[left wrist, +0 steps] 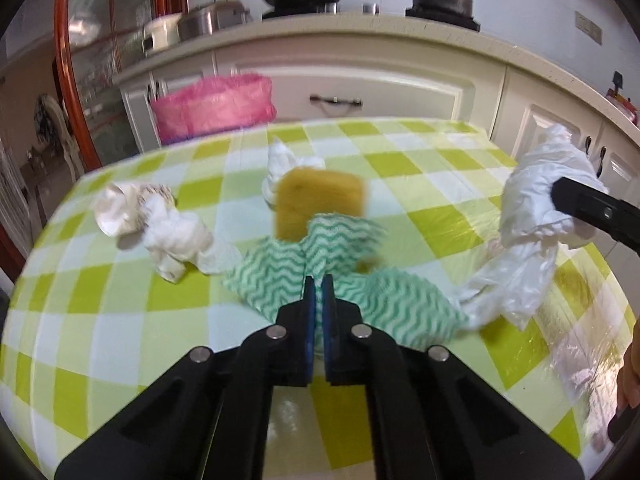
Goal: Collect trash
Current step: 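Grasp the green zigzag cloth with the left tool while the right tool holds the bag, then carry the green cloth and white bag with both tools over the pink bin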
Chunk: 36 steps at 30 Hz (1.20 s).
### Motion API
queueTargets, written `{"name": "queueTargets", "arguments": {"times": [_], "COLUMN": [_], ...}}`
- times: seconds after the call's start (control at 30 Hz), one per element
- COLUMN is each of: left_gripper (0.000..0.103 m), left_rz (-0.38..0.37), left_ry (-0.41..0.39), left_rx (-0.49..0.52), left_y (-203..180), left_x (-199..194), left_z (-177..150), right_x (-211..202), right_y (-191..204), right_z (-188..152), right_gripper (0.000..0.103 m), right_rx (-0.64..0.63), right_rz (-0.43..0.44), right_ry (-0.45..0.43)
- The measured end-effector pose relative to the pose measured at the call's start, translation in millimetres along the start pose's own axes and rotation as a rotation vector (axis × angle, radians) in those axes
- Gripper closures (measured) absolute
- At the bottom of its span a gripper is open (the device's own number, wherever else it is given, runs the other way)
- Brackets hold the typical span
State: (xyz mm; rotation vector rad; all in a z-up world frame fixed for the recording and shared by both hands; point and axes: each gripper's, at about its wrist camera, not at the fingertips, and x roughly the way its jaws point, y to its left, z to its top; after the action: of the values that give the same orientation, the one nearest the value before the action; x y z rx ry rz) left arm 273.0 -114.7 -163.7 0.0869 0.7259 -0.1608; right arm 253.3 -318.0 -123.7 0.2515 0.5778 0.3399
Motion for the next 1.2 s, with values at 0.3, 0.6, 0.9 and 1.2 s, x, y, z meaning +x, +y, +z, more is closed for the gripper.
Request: {"name": "queueTargets", "arguments": {"times": [0.3,0.6,0.9,1.2], "left_gripper": [0.101,0.101,0.101,0.101], "left_rz": [0.001,0.051,0.075,0.080], "left_ry": [-0.159,-0.241,-0.276,-0.302], "left_rx": [-0.065,-0.122,-0.153,-0.136], "left_y": [36,88,120,129], "left_x": [-64,-112,-128,-130], "left_z": [5,1,2,13], "right_x": [-4,-1,4,21], "right_y": [42,86,124,146], "right_z": [8,19,37,40], "right_gripper": [0.057,0.057,0.057,0.057], "right_rx": [-0.061,-0.120,-0.187,-0.241], "right_rz": [0.039,0.051,0.085,0.093], "right_ry": [-0.022,-0.038,-0.058,-0.035]}}
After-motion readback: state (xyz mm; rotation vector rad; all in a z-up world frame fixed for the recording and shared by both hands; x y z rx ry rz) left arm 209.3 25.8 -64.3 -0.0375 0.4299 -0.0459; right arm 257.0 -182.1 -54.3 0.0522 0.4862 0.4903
